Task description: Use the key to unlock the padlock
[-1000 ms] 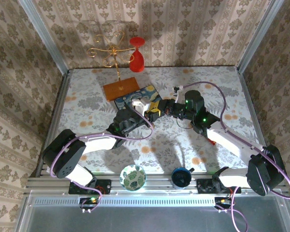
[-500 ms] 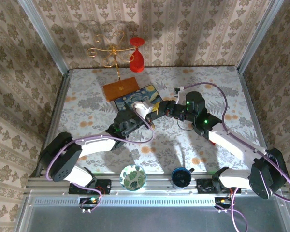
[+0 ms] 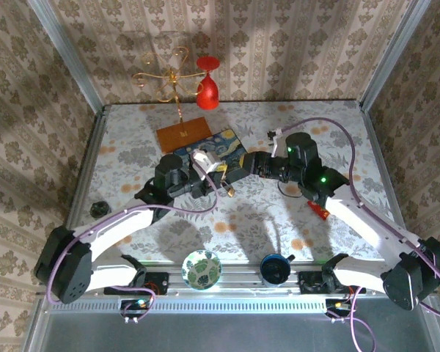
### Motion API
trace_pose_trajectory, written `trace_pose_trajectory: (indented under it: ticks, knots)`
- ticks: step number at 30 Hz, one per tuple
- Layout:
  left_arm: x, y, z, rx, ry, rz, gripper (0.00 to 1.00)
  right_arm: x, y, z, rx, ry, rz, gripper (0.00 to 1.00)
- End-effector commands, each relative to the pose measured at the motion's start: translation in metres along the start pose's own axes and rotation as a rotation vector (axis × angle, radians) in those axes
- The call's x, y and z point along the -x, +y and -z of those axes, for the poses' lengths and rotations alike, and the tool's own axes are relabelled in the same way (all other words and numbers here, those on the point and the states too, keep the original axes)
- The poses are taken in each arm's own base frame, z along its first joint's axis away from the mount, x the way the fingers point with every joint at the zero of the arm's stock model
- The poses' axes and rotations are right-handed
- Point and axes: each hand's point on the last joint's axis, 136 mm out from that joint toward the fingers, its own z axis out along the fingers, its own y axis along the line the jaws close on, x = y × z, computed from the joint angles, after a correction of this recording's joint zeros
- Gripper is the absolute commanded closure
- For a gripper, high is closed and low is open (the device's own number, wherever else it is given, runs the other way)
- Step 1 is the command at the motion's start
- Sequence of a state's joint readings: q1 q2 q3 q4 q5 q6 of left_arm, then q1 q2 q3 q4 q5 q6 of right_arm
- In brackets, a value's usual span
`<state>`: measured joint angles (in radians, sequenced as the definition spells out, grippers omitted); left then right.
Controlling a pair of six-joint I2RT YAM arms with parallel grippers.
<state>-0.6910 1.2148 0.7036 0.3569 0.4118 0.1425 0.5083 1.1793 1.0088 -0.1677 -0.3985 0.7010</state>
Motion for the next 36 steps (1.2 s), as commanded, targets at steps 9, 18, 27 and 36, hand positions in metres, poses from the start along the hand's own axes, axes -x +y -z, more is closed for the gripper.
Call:
trace_pose_trajectory:
  ticks: [9, 18, 27, 36]
  knots:
    - [-0.012, -0.065, 0.052, -0.389, 0.301, -0.078, 1.0, -0.019, 0.041, 0.013, 0.145, 0.23, 0.318, 0.63]
    - [-0.017, -0.072, 0.062, -0.475, 0.428, -0.116, 1.0, -0.048, 0.061, 0.016, 0.326, 0.242, 0.436, 0.63]
    - [-0.014, -0.08, 0.056, -0.513, 0.435, -0.137, 1.0, -0.075, 0.067, -0.003, 0.407, 0.31, 0.468, 0.63]
    - [-0.012, -0.081, 0.056, -0.512, 0.42, -0.144, 1.0, -0.089, 0.059, -0.017, 0.405, 0.361, 0.445, 0.66]
